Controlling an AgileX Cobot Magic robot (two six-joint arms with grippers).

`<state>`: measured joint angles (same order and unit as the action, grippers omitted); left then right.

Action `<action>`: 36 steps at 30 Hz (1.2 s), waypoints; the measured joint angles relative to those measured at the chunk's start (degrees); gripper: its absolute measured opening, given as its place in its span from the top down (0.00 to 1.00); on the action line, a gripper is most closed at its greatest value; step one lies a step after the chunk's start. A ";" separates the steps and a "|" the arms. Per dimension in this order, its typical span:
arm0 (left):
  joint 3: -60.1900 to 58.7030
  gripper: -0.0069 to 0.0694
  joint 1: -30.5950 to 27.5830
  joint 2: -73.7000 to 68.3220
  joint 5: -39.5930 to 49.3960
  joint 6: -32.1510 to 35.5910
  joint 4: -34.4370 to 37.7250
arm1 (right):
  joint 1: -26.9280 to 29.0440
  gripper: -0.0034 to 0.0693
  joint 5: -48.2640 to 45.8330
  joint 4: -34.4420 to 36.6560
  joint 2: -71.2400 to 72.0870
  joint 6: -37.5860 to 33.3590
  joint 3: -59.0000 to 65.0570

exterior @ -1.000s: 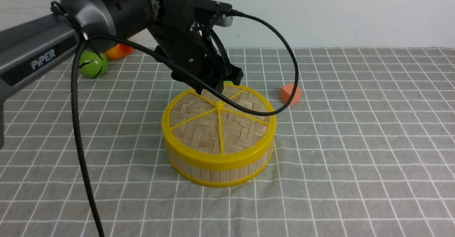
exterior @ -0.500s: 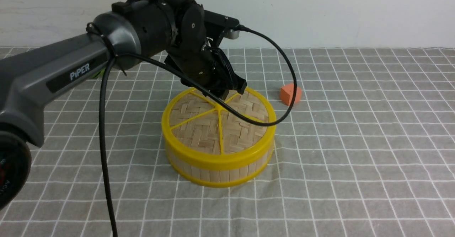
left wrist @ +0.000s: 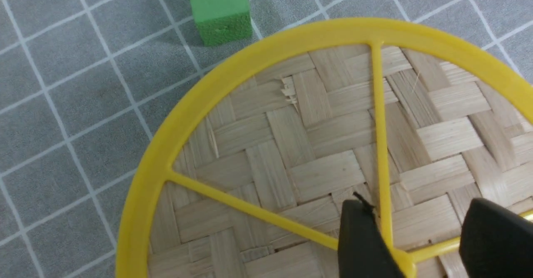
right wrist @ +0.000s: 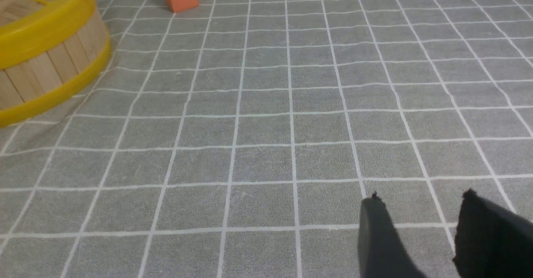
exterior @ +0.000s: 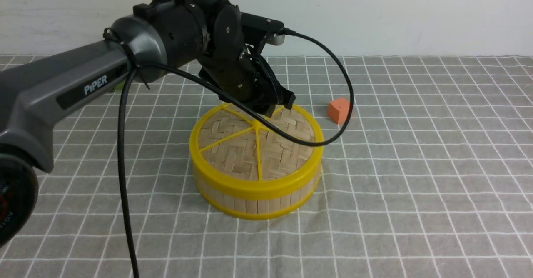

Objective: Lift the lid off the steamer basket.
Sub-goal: Use the left arm to lift the lid of the steamer, then use the left arm to place the steamer lid on the table

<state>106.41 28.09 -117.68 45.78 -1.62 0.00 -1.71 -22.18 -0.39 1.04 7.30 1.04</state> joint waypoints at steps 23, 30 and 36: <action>0.37 0.76 0.01 -2.26 2.77 0.00 0.00 | 0.00 0.62 0.00 0.00 0.00 0.00 0.00; 3.36 0.76 -0.24 1.23 5.72 0.00 -0.47 | 0.00 0.62 0.00 0.00 0.00 0.00 0.00; 8.06 0.76 -3.59 9.15 6.92 0.00 -1.90 | 0.00 0.62 0.00 -0.05 0.00 0.00 0.00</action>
<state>114.47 24.50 -108.52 52.70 -1.62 -1.90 -1.71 -22.18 -0.45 1.04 7.30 1.04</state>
